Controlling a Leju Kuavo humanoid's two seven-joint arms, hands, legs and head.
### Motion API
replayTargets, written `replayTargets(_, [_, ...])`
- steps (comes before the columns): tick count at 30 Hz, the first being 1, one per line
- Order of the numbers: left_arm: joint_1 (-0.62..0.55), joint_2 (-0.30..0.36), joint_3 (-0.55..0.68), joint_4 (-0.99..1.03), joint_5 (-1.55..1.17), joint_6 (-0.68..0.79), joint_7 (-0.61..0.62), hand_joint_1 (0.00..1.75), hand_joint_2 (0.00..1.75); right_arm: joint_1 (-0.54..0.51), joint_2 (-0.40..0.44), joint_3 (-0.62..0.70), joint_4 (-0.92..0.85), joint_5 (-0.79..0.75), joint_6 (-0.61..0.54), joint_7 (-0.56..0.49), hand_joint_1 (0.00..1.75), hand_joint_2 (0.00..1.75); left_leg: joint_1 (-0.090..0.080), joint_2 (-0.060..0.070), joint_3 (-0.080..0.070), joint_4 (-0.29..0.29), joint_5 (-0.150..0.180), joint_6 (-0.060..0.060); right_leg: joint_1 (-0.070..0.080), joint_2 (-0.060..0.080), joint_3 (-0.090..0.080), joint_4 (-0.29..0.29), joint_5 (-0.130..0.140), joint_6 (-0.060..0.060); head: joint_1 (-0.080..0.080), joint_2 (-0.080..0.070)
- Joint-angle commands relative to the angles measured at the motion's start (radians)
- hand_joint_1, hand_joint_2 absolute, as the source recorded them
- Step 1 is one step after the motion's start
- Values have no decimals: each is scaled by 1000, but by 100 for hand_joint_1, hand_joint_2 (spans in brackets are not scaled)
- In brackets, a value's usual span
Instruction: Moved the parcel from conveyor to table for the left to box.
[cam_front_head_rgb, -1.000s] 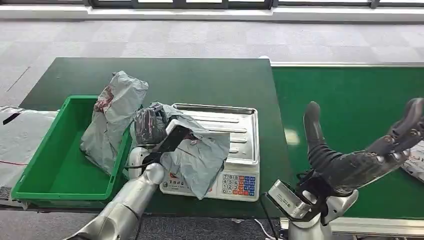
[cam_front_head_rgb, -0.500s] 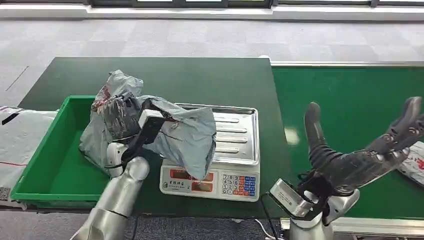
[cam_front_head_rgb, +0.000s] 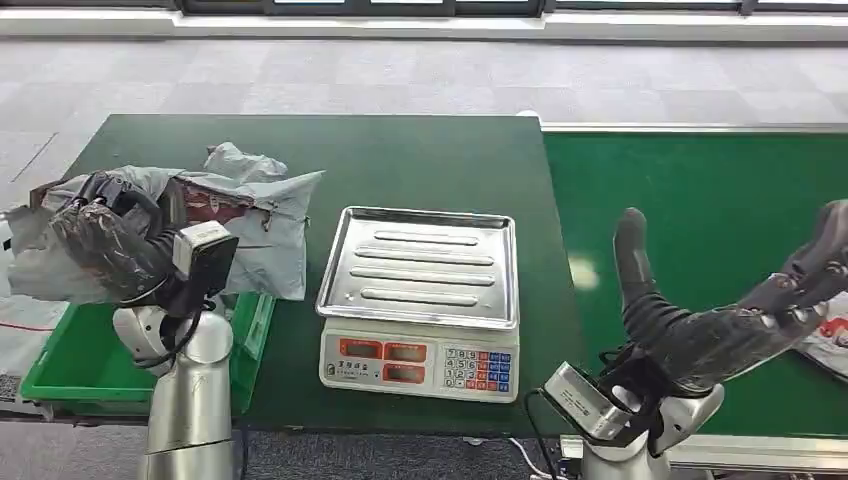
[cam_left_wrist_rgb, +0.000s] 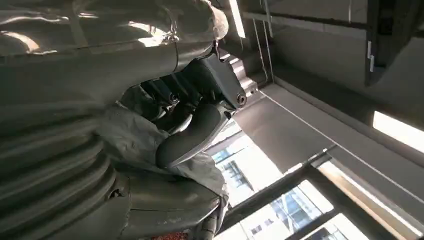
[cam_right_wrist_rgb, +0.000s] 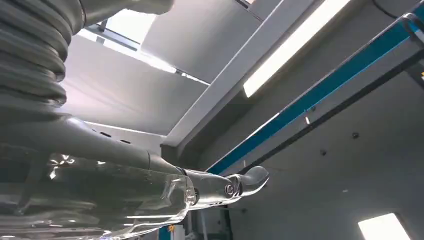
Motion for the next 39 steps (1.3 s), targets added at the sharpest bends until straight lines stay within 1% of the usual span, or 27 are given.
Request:
replayTargets(1, [-37,-34,111,-9,-4,2,-4,175,175,51,37,-41,3,-1,2,0,0,175,0,-1,2,-1,0,1,1,-2,3,-2,0,0,0,0])
replayTargets(2, [-37,-34,111,-9,-4,2,-4,175,175,51,37,-41,3,-1,2,0,0,175,0,-1,1,-1,0,0,0,-1,2,-1,0,0,0,0])
replayTargets(4, [-92,-26,175,39,-80,2,37,175,175,53,37,-46,-2,-2,2,0,0,175,1,-1,1,-1,0,0,0,-2,2,-1,0,0,0,0])
replayTargets(5, [-109,-18,183,70,-93,2,52,175,175,53,38,-48,-3,0,2,0,0,175,1,-2,2,-1,0,0,0,-2,3,-2,0,0,0,0])
replayTargets(7, [-159,12,207,140,-108,2,83,175,175,54,39,-49,-5,1,2,0,0,175,1,-2,2,-1,0,0,1,-3,3,-2,0,-1,0,0])
replayTargets(9, [-191,25,240,182,-130,2,90,175,175,51,38,-50,-3,0,2,0,0,175,1,-3,2,-2,1,0,1,-3,3,-3,0,-1,0,0])
replayTargets(11, [-227,46,259,253,-170,2,127,175,175,45,38,-51,4,0,2,0,0,175,1,-3,3,-3,2,0,1,-4,4,-3,1,-1,0,0])
replayTargets(12, [-260,67,261,335,-213,2,166,175,175,40,39,-54,8,2,2,0,0,175,1,-1,2,-1,1,0,1,-2,3,-1,0,-1,0,0])
replayTargets(13, [-284,77,267,374,-228,2,178,175,175,40,36,-52,9,1,2,0,0,175,0,-2,3,-2,1,0,0,-3,3,-2,0,-1,0,0])
replayTargets(14, [-348,123,243,570,-266,2,246,175,175,39,35,-54,7,0,2,0,0,175,0,-3,4,-4,2,0,0,-3,4,-4,1,-1,0,0])
replayTargets(16, [-348,123,243,570,-266,2,246,175,175,39,35,-54,7,0,2,0,0,175,0,-6,3,-4,3,0,0,-7,4,-3,1,-1,0,0])
replayTargets(17, [-348,123,243,570,-266,2,246,175,175,39,35,-54,7,0,2,0,0,175,0,-4,3,-2,2,0,0,-5,3,-2,0,-1,0,0])
replayTargets(18, [-377,136,232,633,-273,2,266,0,175,42,33,-54,4,-2,2,0,0,175,1,-5,5,-6,4,0,1,-6,6,-6,2,-1,0,0])
replayTargets(19, [-410,160,213,725,-271,-19,283,0,175,42,31,-51,3,-4,2,0,0,175,1,-4,5,-8,5,0,2,-5,7,-8,3,-1,0,0])
replayTargets(20, [-440,180,191,809,-270,-87,306,0,175,42,30,-52,-1,-2,2,0,0,175,1,-2,4,-5,4,0,2,-3,5,-6,3,-1,0,0])
replayTargets(21, [-472,208,150,894,-339,-159,413,0,175,40,32,-57,-1,-1,2,0,0,175,1,-5,3,-3,3,0,2,-6,5,-4,2,-2,0,0])
replayTargets(22, [-497,217,143,938,-359,-169,485,0,175,36,38,-65,8,4,2,0,0,175,1,-5,1,-1,3,-1,1,-6,2,-1,1,-2,0,0])
replayTargets(23, [-508,225,144,963,-357,-168,511,0,175,32,41,-72,20,7,2,0,0,175,1,-7,2,-2,4,-1,2,-8,4,-3,1,-2,0,0])
replayTargets(25, [-507,233,161,970,-336,-142,522,0,175,28,44,-80,42,7,2,0,0,175,1,-6,2,-3,4,0,2,-6,4,-3,2,-3,0,0])
replayTargets(26, [-501,240,172,968,-323,-113,531,0,175,27,45,-87,53,8,2,0,0,175,1,-2,2,-1,2,-1,1,-2,3,-1,2,-2,0,0])
replayTargets(27, [-495,245,186,962,-306,-90,531,0,175,27,44,-88,68,2,2,0,0,175,1,0,3,-2,2,-1,2,0,3,-3,3,-3,0,0])
replayTargets(28, [-490,248,198,958,-288,-75,527,0,0,25,45,-89,79,-5,2,0,0,175,1,2,3,-3,2,0,2,1,3,-3,3,-3,0,0])
replayTargets(30, [-481,251,223,941,-254,-34,516,0,0,30,33,-88,105,-20,2,0,0,175,1,2,4,-3,2,0,2,0,4,-3,3,-4,0,0])
replayTargets(31, [-471,249,245,924,-205,0,492,0,0,34,45,-94,125,1,2,0,0,175,1,2,3,-1,1,-1,2,1,3,-2,3,-4,0,0])
replayTargets(32, [-471,250,248,922,-198,2,489,0,0,36,45,-95,129,-1,2,0,0,175,1,4,4,-2,2,0,1,2,3,-3,4,-3,0,0])
replayTargets(34, [-443,242,267,841,-160,2,466,0,0,42,45,-104,145,-6,2,0,0,175,1,3,3,-2,2,-1,2,2,3,-2,3,-4,0,0])
replayTargets(39, [-443,242,267,841,-160,2,466,0,0,42,45,-104,145,-6,2,0,0,175,2,1,2,-2,2,-1,2,0,3,-3,3,-4,0,0])
